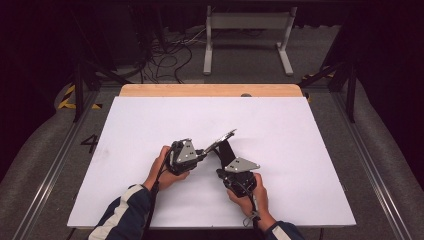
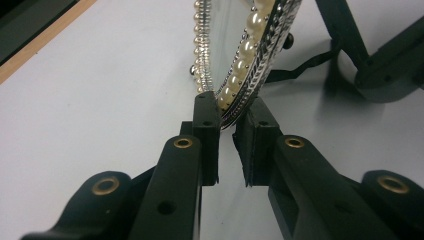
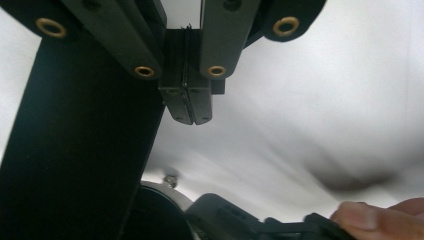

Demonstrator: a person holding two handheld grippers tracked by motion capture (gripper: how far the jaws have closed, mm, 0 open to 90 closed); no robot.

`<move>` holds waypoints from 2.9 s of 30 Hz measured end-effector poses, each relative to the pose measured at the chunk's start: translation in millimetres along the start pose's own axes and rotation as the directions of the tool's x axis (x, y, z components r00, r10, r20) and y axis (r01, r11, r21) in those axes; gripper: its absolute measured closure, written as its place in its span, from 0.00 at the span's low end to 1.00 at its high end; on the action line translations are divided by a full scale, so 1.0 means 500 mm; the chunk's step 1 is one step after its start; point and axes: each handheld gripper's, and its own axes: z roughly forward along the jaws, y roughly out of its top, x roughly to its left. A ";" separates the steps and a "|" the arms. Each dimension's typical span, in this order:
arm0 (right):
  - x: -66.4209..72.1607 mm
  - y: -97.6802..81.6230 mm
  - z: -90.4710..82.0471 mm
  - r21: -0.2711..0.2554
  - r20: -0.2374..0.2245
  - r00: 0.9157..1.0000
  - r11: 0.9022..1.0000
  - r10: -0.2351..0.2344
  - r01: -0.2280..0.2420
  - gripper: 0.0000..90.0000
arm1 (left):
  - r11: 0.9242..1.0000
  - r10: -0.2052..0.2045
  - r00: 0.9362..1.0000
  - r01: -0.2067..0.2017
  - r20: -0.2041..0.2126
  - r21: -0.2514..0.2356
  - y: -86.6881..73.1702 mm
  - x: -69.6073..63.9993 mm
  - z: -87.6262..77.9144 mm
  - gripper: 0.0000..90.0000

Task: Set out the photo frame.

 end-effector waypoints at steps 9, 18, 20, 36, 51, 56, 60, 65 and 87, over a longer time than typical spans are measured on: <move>-0.016 -0.002 -0.005 -0.004 -0.023 1.000 1.000 0.017 -0.017 1.00 | 1.000 0.007 1.000 -0.007 -0.002 0.003 0.002 -0.005 -0.003 0.89; -0.023 -0.004 -0.007 -0.005 -0.034 0.999 1.000 0.017 -0.017 1.00 | 1.000 -0.007 1.000 0.007 0.007 -0.002 0.001 -0.006 -0.003 0.88; -0.024 -0.004 -0.008 -0.006 -0.036 0.999 1.000 0.019 -0.019 1.00 | 1.000 -0.013 1.000 0.013 0.010 -0.013 0.000 -0.005 -0.006 0.88; -0.022 -0.006 -0.006 0.007 -0.028 0.999 1.000 0.021 -0.021 1.00 | 0.995 -0.004 1.000 0.006 0.026 -0.100 0.007 -0.008 -0.029 0.88; -0.040 -0.011 -0.014 0.012 -0.032 0.998 0.999 0.052 -0.052 1.00 | 0.997 0.031 0.999 -0.031 0.006 -0.065 0.016 -0.034 -0.044 0.89; -0.042 -0.011 -0.019 0.015 -0.032 0.998 0.999 0.050 -0.050 1.00 | 0.998 0.029 1.000 -0.028 0.007 -0.058 0.023 -0.045 -0.047 0.89; -0.050 -0.014 -0.025 0.019 -0.036 0.998 0.998 0.057 -0.056 1.00 | 0.998 0.029 1.000 -0.029 0.006 -0.055 0.027 -0.055 -0.047 0.88; -0.057 -0.014 -0.030 0.036 -0.046 0.997 0.998 0.055 -0.053 1.00 | 0.998 0.025 1.000 -0.025 0.009 -0.052 0.030 -0.065 -0.048 0.88; -0.090 -0.027 -0.027 0.068 -0.032 0.997 0.995 0.069 -0.067 1.00 | 0.990 -0.028 0.993 0.043 0.115 -0.136 0.022 -0.052 -0.027 0.83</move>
